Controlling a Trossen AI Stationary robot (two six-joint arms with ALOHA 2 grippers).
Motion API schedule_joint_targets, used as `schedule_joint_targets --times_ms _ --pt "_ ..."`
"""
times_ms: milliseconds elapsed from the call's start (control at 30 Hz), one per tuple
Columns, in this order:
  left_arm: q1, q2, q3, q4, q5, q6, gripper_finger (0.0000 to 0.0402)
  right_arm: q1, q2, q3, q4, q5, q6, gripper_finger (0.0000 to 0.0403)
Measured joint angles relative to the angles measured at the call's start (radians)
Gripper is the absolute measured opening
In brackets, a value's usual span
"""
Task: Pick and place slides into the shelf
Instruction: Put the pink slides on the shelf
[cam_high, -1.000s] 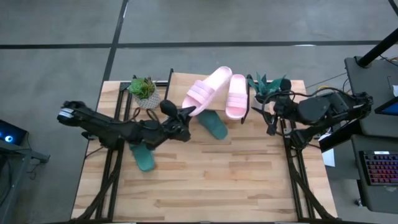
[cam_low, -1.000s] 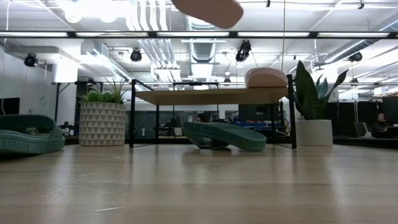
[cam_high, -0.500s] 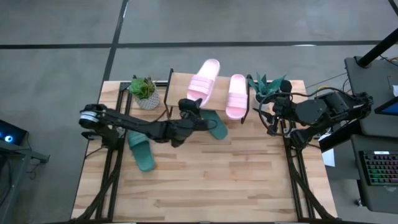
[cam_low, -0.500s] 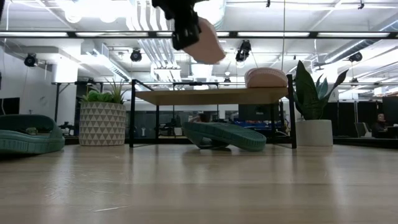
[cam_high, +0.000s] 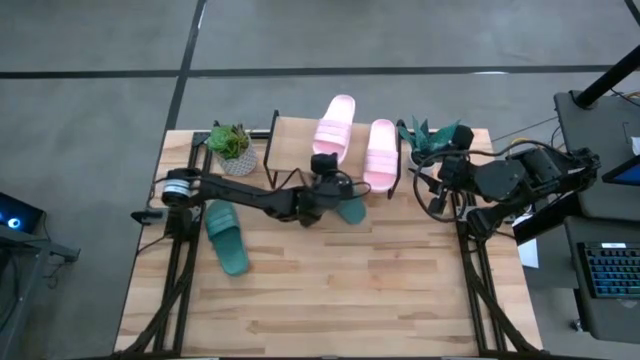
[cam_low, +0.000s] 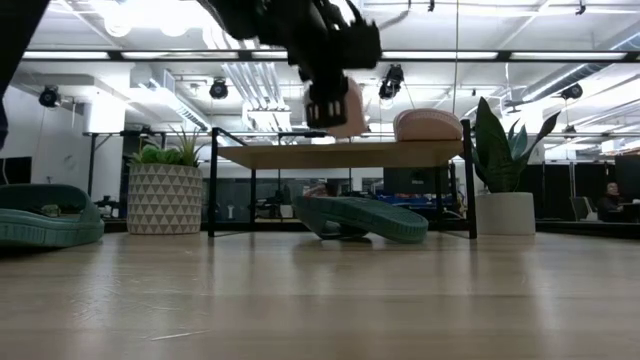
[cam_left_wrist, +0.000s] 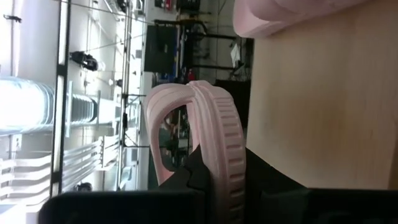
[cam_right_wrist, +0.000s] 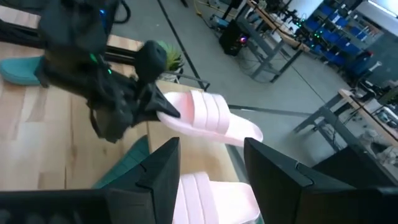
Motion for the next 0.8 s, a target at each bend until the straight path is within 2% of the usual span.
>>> schedule_joint_targets --times_ms 367,667,800 --pt "0.008 0.126 0.079 0.002 0.0 -0.004 0.0015 0.0 0.0 0.0 0.0 0.0 -0.019 0.0169" --pt "-0.015 0.163 0.088 -0.002 -0.007 -0.007 0.0015 0.0 -0.002 0.0 -0.001 0.0 -0.022 0.0169" --pt "-0.02 0.164 0.088 -0.003 0.016 -0.062 0.0015 0.0 -0.005 0.0 -0.001 0.0 -0.022 0.0169"
